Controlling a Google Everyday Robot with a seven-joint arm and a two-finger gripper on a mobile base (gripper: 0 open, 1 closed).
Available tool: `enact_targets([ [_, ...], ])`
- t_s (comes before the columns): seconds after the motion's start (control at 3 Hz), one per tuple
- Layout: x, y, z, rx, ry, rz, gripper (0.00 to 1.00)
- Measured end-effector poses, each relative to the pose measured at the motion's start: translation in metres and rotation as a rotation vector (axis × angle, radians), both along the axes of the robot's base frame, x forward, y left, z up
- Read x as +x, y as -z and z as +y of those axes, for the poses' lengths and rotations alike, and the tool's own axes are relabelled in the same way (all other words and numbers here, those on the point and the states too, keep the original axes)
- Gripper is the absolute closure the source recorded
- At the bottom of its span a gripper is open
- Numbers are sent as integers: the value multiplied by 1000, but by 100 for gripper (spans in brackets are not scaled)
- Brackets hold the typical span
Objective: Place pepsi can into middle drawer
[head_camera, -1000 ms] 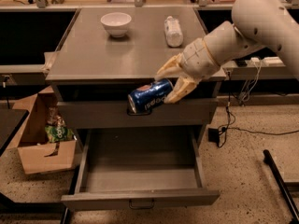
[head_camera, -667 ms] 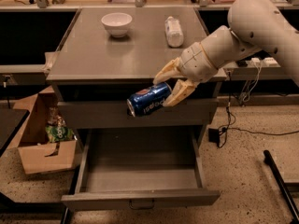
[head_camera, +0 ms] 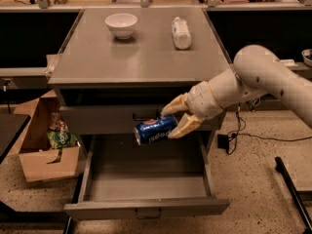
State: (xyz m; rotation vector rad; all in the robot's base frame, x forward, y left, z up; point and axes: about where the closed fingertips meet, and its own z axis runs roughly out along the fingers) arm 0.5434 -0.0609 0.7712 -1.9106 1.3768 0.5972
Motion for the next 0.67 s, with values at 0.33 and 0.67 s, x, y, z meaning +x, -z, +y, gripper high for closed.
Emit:
enact_targets([
  [0.33, -28, 74, -11, -6, 113, 45, 100],
  [0.67, -44, 125, -16, -14, 181, 82, 100],
])
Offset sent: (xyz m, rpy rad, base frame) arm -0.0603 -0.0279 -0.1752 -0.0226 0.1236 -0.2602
